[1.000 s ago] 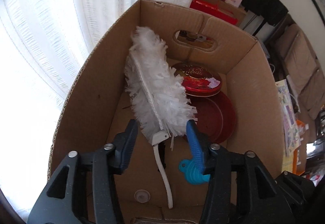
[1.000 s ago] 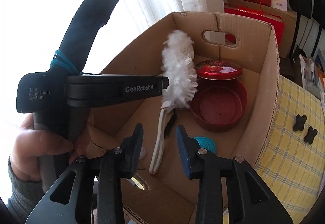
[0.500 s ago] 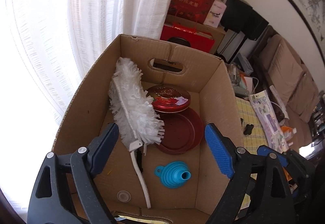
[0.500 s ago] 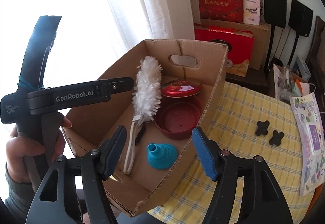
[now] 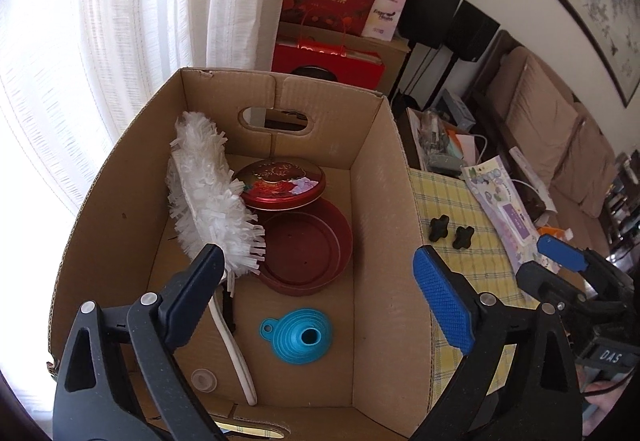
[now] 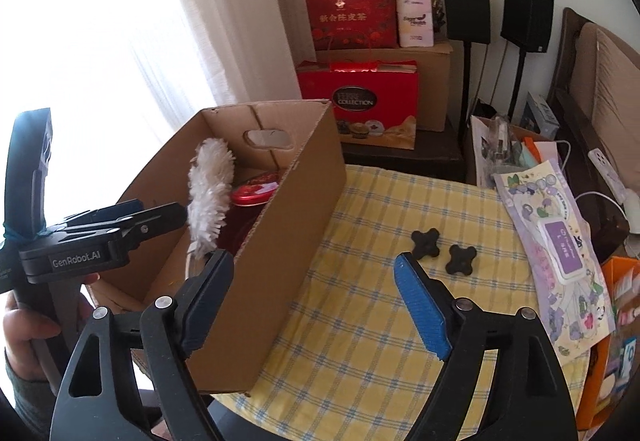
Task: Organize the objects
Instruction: 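Withdraw both tools from the box toward the black knobs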
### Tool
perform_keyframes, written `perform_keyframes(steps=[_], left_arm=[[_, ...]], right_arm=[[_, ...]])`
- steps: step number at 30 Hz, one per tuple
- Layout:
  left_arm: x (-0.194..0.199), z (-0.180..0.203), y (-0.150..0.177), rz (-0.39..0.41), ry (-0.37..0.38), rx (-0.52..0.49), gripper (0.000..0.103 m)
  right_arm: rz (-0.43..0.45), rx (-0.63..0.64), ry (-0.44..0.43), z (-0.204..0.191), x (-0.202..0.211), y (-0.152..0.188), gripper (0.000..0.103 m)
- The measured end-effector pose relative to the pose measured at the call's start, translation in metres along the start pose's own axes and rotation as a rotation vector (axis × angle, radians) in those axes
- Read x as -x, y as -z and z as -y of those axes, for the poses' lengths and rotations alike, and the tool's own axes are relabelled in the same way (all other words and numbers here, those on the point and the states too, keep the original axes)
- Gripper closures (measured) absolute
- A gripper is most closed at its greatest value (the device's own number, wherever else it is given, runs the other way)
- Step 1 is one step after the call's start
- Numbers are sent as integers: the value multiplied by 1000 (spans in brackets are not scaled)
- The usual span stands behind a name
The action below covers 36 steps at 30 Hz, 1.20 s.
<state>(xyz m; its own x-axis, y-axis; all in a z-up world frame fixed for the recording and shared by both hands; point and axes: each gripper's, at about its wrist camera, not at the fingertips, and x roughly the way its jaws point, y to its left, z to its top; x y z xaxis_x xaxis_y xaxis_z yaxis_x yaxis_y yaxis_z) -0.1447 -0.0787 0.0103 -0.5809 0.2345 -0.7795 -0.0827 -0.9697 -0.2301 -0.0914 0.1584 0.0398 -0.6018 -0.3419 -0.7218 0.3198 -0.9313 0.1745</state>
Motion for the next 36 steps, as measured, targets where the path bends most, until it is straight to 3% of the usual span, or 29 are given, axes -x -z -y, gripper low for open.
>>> perform_keyframes(steps=[4,8,21,29,36], left_arm=[[2,15,3,7,16,-33,5],[4,35,5,10,38,-65,1],[-17,100,16,-16,80,-140,0],[-45,125,20,-3,22,-155,0],[-64,140,21,33,-92,-175,0]], right_arm=[[-2,-13,-8,14,6,-1,15],[-3,-12,5,24,12,1,3],[-9,-71,93,77,22,17,1],[-8,-122,141,112,19,27,1],[-17,-151,154,136,8,32,1]])
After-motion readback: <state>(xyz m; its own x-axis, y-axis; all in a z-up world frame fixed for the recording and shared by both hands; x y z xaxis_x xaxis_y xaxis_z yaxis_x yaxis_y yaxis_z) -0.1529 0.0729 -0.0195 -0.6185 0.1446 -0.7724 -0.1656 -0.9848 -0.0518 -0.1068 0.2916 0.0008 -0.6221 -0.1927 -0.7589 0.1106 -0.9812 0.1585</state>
